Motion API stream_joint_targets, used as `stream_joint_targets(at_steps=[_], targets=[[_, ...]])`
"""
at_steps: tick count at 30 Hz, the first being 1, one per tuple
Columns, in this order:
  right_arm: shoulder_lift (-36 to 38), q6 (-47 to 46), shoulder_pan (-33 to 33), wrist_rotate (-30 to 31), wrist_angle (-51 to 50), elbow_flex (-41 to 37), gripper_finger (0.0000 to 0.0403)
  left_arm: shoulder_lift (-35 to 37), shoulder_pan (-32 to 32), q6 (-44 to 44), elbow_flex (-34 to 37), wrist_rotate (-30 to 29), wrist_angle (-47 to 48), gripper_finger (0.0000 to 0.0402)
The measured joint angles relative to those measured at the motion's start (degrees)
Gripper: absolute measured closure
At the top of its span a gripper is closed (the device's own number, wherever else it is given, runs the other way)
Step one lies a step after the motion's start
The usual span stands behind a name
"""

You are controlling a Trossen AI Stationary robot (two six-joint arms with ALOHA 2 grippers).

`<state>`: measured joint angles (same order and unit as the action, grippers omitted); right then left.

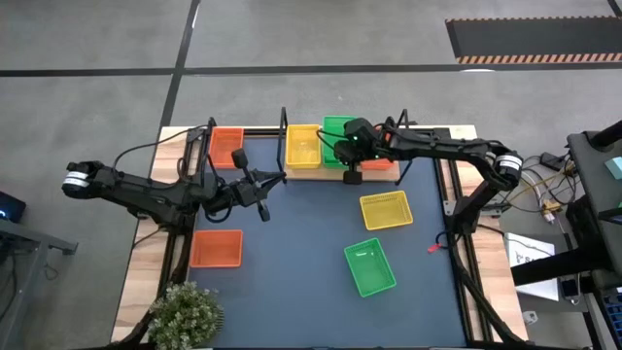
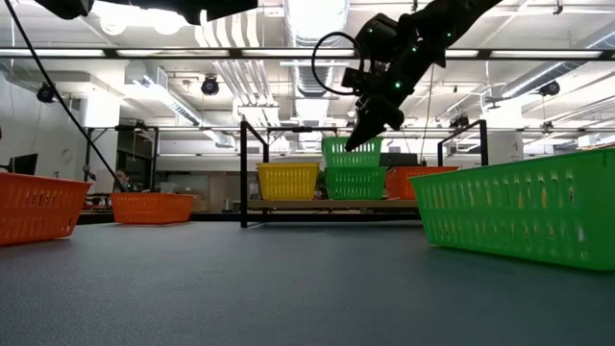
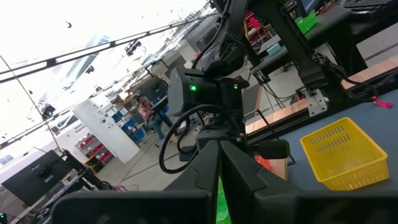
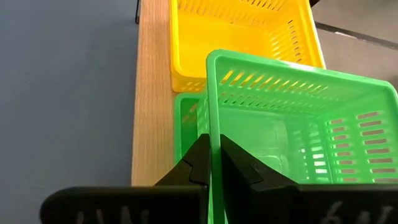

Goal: Stack baskets on shelf by color
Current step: Stack the left green bin on top of the green bin on the shelf

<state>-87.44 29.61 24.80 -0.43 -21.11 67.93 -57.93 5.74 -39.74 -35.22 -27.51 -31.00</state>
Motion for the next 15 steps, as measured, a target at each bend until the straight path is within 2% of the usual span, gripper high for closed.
stream_joint_targets(at_steps=[10,15], targets=[[0.0,0.9,0.0,0.0,1.9,-2.7,0.039,0.0,0.0,0.0,0.0,0.0,0.0,0.0402],[0.0,0.5,0.0,0.0,2.1,-2.7,0.0362,0.0,0.0,0.0,0.0,0.0,0.0,0.0402]])
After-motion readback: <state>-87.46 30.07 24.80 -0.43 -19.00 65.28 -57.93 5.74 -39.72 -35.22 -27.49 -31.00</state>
